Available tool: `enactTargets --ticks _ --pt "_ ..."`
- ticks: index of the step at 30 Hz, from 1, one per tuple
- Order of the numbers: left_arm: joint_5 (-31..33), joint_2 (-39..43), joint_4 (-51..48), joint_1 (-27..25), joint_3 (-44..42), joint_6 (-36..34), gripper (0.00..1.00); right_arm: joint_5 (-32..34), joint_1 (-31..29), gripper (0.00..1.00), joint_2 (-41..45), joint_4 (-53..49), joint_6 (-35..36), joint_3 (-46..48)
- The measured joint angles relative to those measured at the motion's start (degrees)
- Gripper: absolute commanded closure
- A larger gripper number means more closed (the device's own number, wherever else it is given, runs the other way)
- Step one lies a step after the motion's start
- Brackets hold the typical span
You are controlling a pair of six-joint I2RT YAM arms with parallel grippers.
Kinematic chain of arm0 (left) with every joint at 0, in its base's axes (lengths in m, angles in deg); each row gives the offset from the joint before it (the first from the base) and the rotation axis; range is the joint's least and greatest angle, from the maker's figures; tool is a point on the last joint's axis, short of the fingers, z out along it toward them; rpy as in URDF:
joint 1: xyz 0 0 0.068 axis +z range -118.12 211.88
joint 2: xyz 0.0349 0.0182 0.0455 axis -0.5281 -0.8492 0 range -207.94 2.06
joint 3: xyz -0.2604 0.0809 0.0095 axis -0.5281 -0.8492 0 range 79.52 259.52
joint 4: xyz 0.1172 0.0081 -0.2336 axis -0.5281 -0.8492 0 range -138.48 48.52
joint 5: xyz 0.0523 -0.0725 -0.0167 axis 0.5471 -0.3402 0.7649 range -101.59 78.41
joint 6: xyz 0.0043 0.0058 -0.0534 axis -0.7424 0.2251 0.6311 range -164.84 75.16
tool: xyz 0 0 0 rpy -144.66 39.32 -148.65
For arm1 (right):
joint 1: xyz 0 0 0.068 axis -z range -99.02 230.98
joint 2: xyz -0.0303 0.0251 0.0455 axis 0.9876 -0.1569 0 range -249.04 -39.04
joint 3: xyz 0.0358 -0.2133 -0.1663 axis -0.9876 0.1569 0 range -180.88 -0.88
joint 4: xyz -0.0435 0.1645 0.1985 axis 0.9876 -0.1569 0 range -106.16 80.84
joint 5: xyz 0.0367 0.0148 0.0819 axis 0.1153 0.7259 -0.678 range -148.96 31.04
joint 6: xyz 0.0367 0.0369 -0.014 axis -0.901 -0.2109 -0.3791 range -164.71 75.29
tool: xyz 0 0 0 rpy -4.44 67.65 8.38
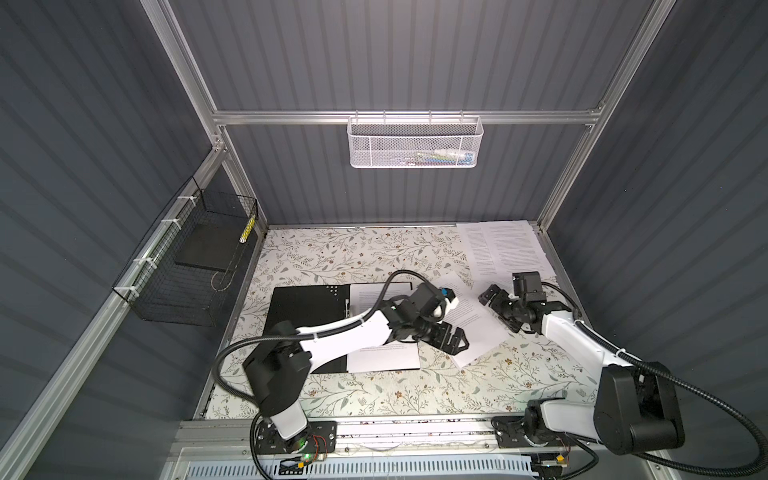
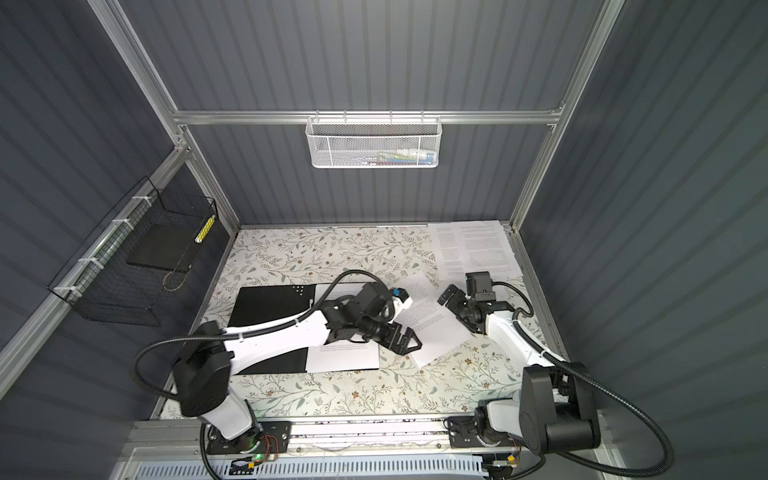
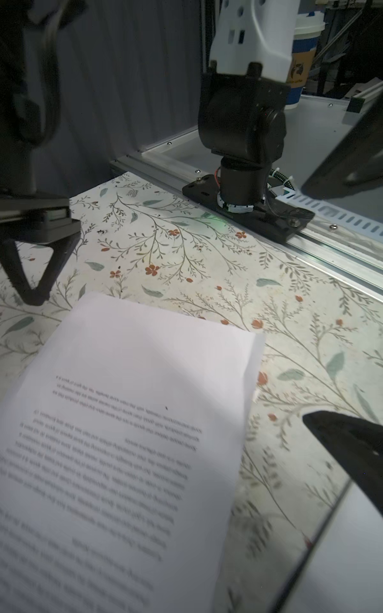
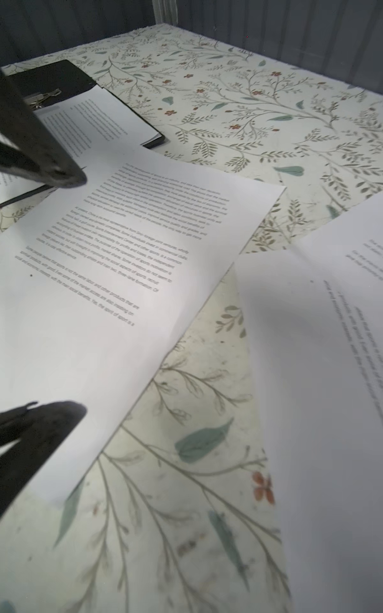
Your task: Put the files into the folder
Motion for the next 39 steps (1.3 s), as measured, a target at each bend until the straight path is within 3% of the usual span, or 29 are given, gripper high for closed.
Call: enactTargets --ticks 7,13,21,27,34,39 --pt "-0.28 -17.57 0.35 -4.96 14.84 0.07 0.0 -5.55 8.24 0.01 1.57 -1.66 3.08 -0.02" --pt "-0.28 -20.98 -0.52 -5.7 15.72 0.04 0.0 -8.31 8.44 0.01 1.57 -2.36 5.33 -0.76" --pt "-1.31 -21.27 0.83 -5.68 13.44 0.04 0.0 -13.07 8.09 0.01 -6.6 -2.16 7.06 -6.73" --pt "-1.68 -17.59 3.91 -5.66 7.17 -0.61 0.0 -13.07 4.59 0.01 -19.15 -5.84 11.15 -20.44" --pt "-1.49 -11.96 3.28 -5.66 -0.48 -2.82 0.0 -8.13 -1.88 0.01 -30.6 -12.81 17.51 -33.97" --pt "-1.46 -9.31 1.86 -5.66 -3.65 -5.01 0.0 -5.97 -4.28 0.01 -34.77 -15.93 20.96 -38.69"
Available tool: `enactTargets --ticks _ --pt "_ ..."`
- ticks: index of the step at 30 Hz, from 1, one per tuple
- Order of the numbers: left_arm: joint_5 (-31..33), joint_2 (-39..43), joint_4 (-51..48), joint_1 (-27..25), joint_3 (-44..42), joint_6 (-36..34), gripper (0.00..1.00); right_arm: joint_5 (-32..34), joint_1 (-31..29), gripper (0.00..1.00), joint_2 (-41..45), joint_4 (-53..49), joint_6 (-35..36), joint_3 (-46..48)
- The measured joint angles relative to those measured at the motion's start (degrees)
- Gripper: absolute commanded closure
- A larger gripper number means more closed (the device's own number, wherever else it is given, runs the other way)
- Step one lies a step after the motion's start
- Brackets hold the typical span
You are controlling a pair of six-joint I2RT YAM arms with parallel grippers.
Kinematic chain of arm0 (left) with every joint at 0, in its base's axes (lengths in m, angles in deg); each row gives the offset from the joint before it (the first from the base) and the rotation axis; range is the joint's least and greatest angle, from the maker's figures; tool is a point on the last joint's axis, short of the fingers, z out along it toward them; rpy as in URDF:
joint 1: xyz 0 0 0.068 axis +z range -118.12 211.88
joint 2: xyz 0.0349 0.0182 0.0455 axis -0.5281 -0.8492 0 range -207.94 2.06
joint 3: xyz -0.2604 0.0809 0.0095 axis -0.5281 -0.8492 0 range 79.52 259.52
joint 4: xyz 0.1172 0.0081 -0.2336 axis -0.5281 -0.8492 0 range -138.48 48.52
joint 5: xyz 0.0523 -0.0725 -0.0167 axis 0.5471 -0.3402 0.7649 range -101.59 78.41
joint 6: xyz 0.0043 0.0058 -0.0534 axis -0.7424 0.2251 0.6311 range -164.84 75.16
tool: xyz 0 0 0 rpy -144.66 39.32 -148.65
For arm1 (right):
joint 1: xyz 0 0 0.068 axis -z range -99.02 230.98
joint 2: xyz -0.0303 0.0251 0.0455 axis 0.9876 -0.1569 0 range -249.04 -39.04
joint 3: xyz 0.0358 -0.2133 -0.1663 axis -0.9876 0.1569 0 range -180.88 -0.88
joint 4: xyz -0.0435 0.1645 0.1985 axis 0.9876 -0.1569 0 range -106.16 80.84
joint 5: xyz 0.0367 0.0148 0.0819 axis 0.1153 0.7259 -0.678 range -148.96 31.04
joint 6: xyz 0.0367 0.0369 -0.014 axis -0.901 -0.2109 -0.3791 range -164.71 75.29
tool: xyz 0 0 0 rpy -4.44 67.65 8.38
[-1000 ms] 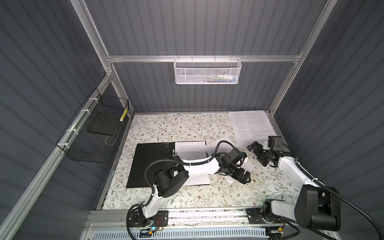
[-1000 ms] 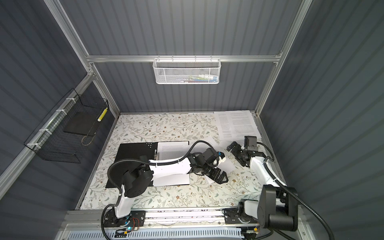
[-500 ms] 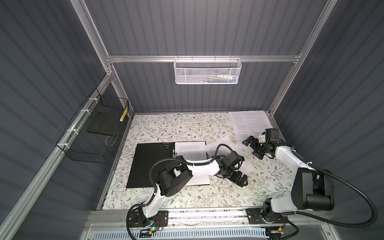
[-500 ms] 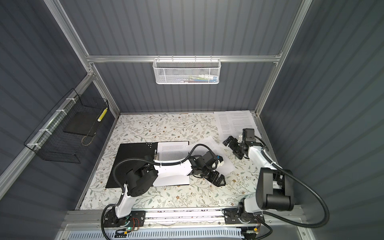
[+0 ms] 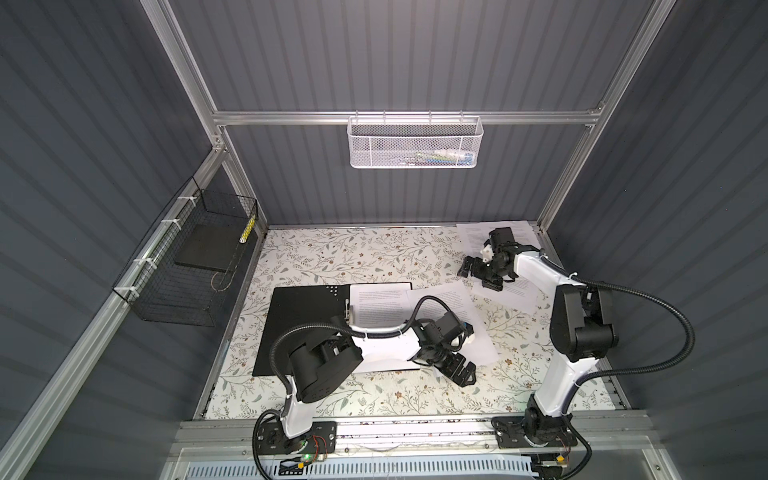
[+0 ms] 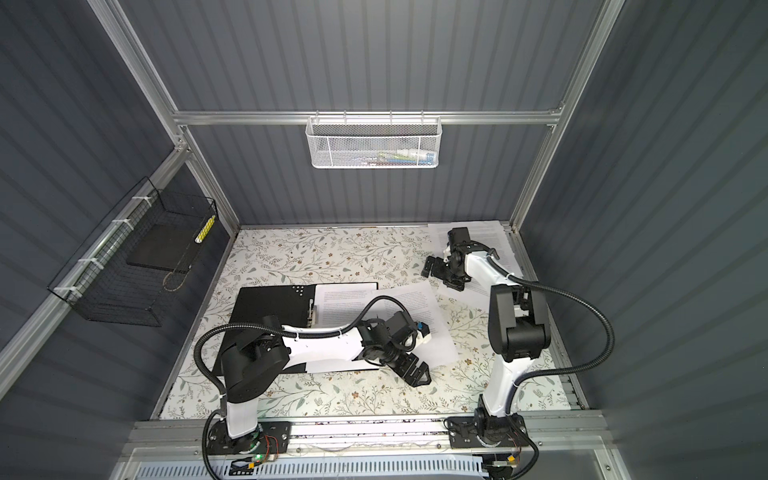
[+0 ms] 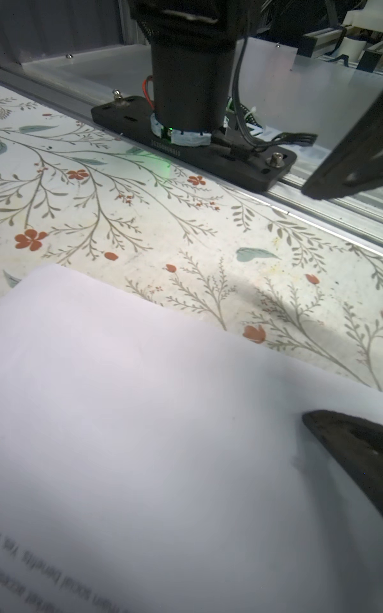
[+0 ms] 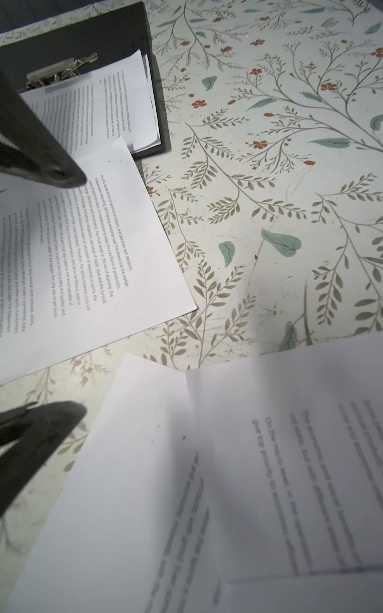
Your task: Put the files into the folder
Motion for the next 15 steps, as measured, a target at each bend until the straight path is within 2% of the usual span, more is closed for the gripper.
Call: enactTargets --ticks 8,15 --pt "-0.07 0.44 -1.07 0.0 -0.5 -2.6 0.0 0.28 -3.08 0.01 -8.17 -4.07 3.8 -4.52" --pt "-0.07 0.46 -1.27 0.0 -0.5 -3.39 0.0 -0.85 -4.26 0.01 -11.43 -5.75 5.44 -8.83"
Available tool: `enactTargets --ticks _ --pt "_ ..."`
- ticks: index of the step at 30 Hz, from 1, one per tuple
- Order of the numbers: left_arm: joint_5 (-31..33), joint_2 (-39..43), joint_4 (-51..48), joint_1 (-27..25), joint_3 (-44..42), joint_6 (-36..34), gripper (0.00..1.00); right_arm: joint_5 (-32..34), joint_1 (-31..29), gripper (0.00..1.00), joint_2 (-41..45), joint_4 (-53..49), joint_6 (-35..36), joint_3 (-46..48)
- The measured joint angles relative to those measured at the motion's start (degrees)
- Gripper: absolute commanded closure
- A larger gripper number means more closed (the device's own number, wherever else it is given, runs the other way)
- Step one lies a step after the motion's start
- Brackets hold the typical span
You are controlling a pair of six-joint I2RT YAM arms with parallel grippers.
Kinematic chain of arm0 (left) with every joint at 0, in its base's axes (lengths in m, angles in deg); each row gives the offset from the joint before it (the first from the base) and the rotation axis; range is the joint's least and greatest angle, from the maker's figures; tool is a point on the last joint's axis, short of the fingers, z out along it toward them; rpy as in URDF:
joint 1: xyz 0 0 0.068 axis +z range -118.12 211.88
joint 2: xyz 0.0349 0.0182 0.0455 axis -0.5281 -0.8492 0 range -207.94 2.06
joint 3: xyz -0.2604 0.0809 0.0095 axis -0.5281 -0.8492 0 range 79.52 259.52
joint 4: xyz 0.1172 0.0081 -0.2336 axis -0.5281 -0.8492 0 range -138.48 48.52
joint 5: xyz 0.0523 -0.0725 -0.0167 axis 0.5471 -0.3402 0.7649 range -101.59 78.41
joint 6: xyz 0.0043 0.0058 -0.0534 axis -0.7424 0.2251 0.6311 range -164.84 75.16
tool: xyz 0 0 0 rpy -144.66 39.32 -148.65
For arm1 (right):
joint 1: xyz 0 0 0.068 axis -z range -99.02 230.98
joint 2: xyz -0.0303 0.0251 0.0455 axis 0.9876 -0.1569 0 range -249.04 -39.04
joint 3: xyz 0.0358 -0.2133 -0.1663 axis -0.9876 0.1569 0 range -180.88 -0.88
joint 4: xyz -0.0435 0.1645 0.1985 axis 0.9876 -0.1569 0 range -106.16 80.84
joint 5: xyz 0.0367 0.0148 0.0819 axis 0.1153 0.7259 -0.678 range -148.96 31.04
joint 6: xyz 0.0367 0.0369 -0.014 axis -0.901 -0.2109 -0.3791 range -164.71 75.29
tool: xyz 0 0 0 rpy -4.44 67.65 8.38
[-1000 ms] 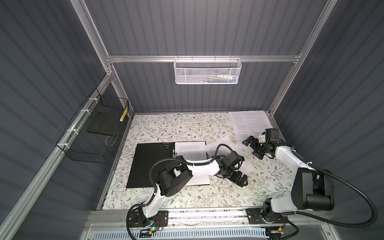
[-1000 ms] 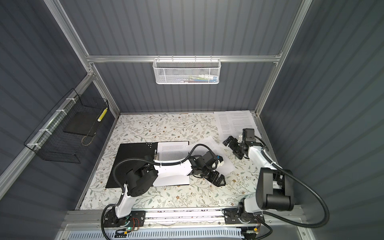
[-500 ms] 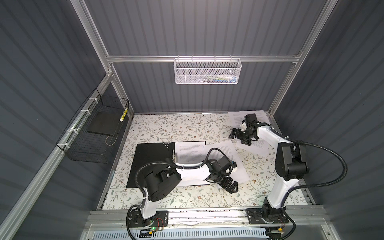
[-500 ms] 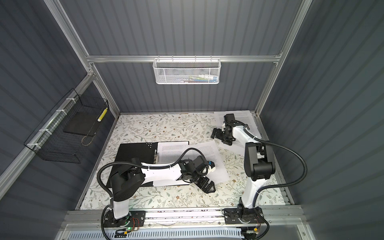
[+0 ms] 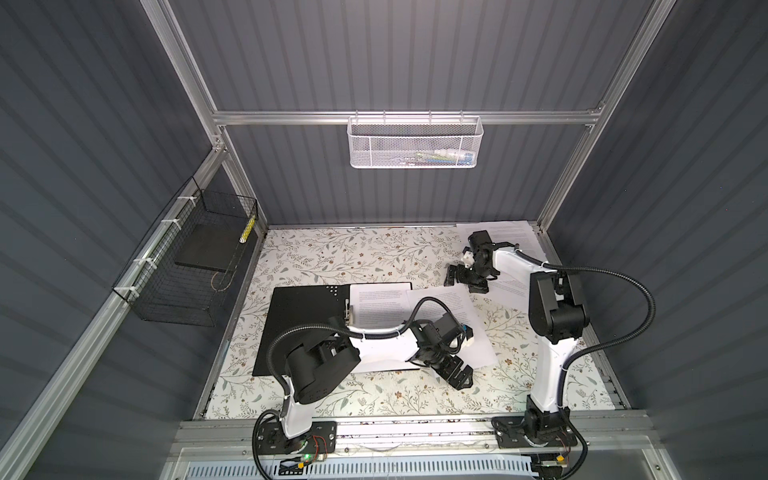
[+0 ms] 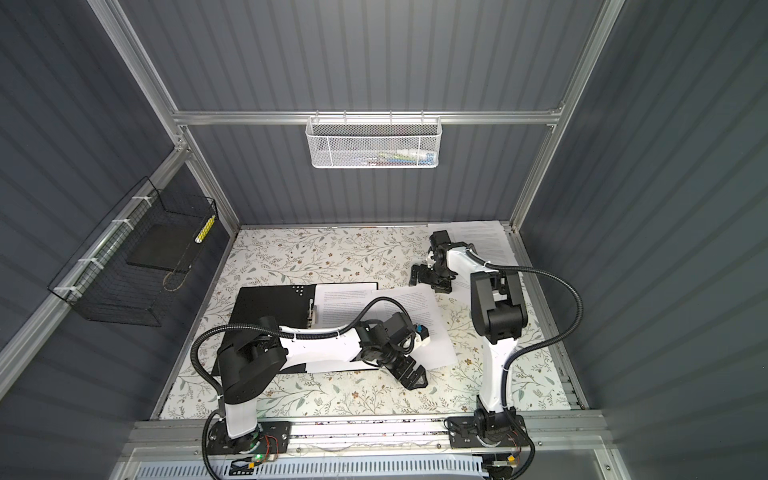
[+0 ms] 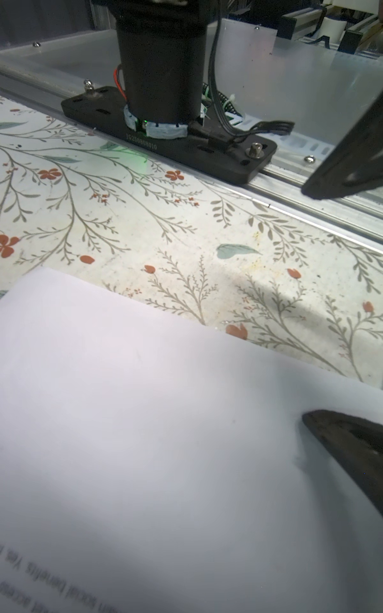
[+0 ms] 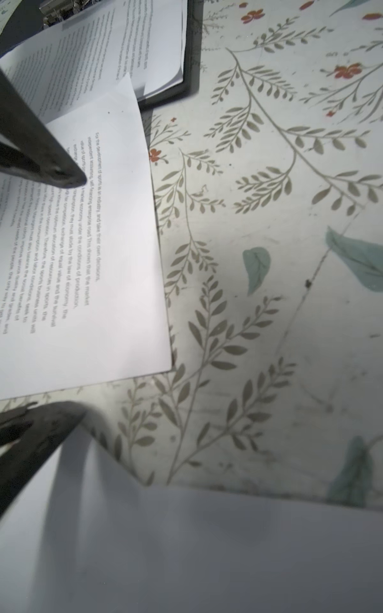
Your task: Put the files into the folder
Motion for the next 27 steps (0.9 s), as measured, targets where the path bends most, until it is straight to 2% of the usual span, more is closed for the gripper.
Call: enactTargets --ticks 10,17,22,27 --pt "0.0 0.07 -0.09 0.0 -0.07 -0.44 0.0 -1.2 -0.09 0.01 -4.81 -2.84 1.84 -7.15" --pt "0.02 0.07 -0.2 0.0 -0.04 -0.59 0.0 -5.92 -0.59 0.01 -4.94 -3.13 2.27 -6.88" --pt "0.02 0.07 -0.31 0.0 -0.02 -0.96 0.0 -9.68 -0.5 0.01 -3.37 -1.62 1.97 -3.78" --pt "0.04 0.07 -0.55 0.0 0.11 -1.09 0.0 -14.19 0.48 0.01 1.81 2.38 -0.24 5.11"
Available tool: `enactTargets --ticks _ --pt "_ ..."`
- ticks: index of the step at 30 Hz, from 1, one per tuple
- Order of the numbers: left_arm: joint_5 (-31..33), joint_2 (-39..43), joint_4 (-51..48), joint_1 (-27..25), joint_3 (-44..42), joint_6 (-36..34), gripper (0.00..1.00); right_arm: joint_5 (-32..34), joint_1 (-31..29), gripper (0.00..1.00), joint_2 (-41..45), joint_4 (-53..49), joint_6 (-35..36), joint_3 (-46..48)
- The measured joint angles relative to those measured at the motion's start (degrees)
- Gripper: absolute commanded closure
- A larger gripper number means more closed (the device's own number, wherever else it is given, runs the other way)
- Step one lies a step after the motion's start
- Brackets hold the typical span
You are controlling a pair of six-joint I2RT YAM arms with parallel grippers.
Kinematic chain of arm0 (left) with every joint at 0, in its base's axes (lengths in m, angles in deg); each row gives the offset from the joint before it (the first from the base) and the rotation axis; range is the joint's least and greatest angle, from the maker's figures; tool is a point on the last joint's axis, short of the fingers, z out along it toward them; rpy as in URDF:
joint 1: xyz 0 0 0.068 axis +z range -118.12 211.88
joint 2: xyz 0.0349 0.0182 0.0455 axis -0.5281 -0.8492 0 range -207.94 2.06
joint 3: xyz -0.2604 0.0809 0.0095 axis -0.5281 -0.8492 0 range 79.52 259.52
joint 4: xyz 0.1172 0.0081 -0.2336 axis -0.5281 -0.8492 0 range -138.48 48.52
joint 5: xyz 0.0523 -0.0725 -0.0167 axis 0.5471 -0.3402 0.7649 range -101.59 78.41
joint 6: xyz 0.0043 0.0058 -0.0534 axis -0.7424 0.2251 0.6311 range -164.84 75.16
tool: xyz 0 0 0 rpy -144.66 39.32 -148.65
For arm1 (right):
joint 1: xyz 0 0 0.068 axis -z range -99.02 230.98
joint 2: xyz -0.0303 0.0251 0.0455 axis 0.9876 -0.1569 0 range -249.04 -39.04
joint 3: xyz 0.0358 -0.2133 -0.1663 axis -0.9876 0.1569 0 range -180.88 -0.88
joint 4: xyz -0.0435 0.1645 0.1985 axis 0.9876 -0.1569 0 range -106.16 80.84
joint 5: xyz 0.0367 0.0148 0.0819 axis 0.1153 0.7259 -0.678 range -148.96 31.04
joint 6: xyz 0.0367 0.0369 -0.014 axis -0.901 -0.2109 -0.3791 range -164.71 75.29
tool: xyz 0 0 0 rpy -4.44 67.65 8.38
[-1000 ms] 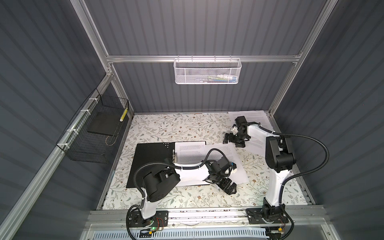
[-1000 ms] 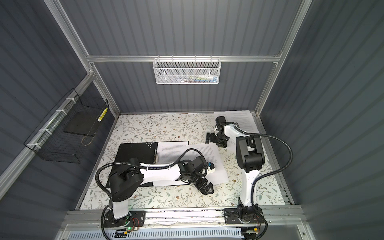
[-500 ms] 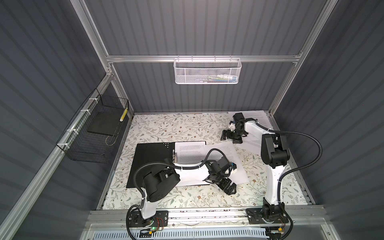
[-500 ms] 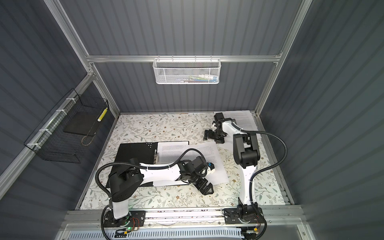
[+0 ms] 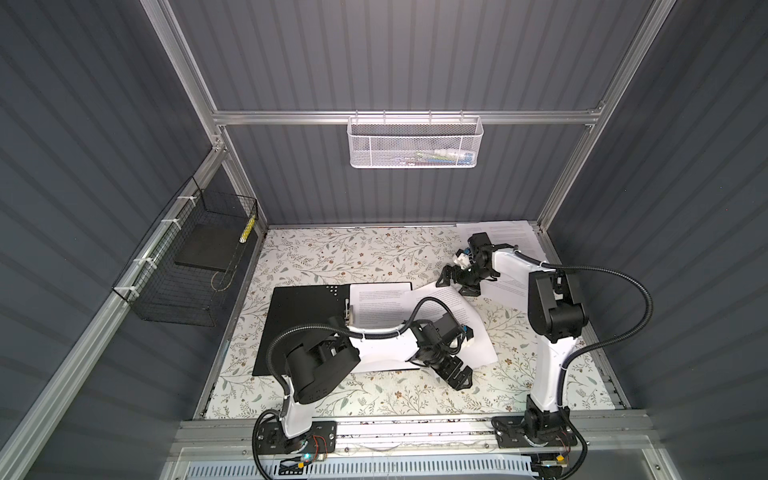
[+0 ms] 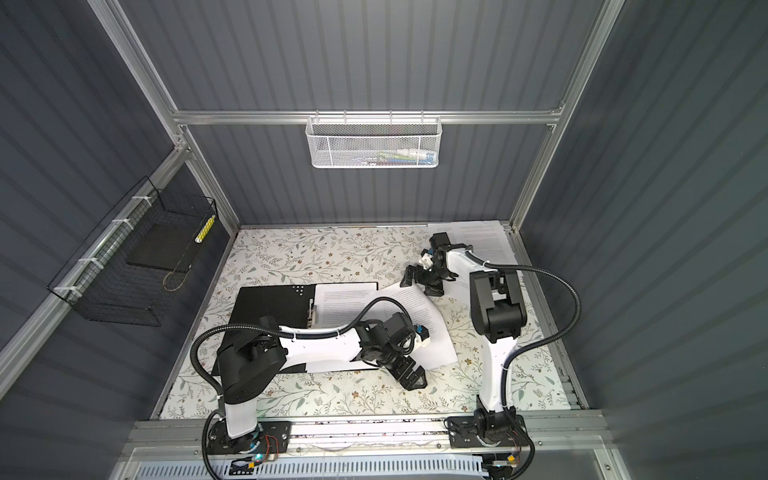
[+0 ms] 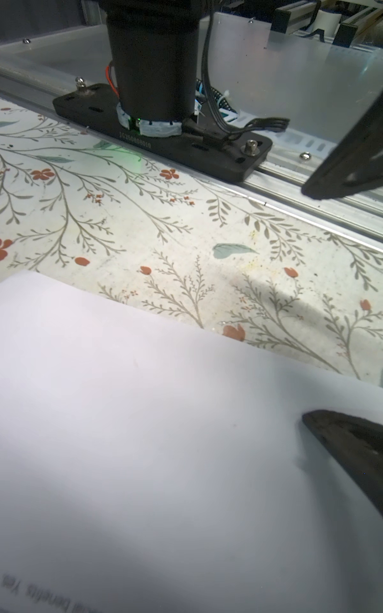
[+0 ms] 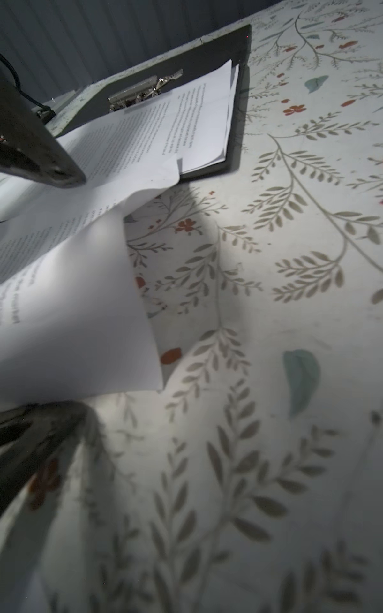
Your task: Put the files into the folder
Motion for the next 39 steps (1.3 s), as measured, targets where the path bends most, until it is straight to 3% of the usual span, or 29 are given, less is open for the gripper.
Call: enactTargets --ticks 15,26,32,39 --pt "-0.09 -0.09 -0.59 0.61 0.22 -0.39 0.0 -10.43 5.01 0.03 18.25 16.22 -9.88 28.83" --pt "-0.09 -0.09 -0.59 0.61 0.22 -0.42 0.0 -6.58 5.03 0.36 24.7 19.85 -10.49 35.28" --pt "-0.07 -0.02 -0.59 0.61 0.22 -0.44 0.0 -4.9 5.03 0.68 25.55 19.69 -8.87 35.69" --pt "0.0 0.55 -2.25 0.83 0.22 -0.42 0.0 -2.58 5.03 0.88 26.43 17.92 -7.87 35.76"
